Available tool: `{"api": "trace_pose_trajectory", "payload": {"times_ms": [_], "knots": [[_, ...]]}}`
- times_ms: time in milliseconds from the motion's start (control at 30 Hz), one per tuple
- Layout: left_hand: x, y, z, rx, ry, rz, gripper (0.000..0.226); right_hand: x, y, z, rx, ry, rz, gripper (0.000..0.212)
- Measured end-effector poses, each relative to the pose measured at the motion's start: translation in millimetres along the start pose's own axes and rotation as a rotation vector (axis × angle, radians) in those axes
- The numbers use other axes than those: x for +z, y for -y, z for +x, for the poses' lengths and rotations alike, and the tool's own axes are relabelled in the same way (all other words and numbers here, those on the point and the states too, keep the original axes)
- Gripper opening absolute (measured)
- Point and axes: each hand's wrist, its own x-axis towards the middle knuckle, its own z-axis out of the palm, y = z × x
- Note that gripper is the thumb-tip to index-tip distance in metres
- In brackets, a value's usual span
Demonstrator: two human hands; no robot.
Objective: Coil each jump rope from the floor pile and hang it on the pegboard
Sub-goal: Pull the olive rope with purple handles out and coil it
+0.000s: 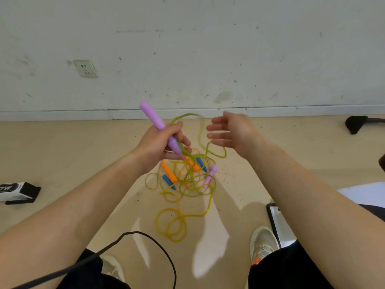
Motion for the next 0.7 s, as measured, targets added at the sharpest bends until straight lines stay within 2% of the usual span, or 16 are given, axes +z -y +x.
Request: {"api": "trace_pose_trajectory", "payload": {"times_ms": [67,167,267,333,433,533,567,667,700], "knots": [[0.1,-9.5,0.4,-0.029,-0.025,-0.169,0.035,3.8,-16.1,-3.7,-0.009,0.044,-0.185,0.025],[-0.6,-18.1,-0.7,-0.062,-0.022,-0.358,0.031,15.1,-49.3,-5.4,-0.082,0.221,-0.394,0.030],[1.0,-23.1,-2.2,-0.085,-0.012,-0.461,0.030,22.9,-85.1,0.8,-0.143,0.382,-0.513,0.042],[1.7,-25.6,-3.4,-0.096,-0.011,-0.518,0.032,23.8,-106.2,6.1,-0.150,0.426,-0.542,0.040],[-0.6,-29.1,-4.8,-0.096,-0.016,-0.604,0.032,23.0,-130.7,14.2,-0.120,0.400,-0.610,0.037],[0.0,-35.0,-8.1,-0.092,-0.026,-0.676,0.032,21.6,-144.1,22.1,-0.087,0.226,-0.719,0.041],[1.0,-37.5,-9.8,-0.090,-0.024,-0.689,0.032,20.0,-145.9,23.8,-0.056,0.208,-0.783,0.047],[6.6,-44.2,-15.1,-0.085,-0.011,-0.708,0.032,15.4,-153.3,26.7,0.034,0.301,-1.023,0.100],[9.1,-45.9,-16.5,-0.087,-0.005,-0.717,0.032,17.1,-154.5,25.9,0.053,0.320,-1.054,0.111]]}}
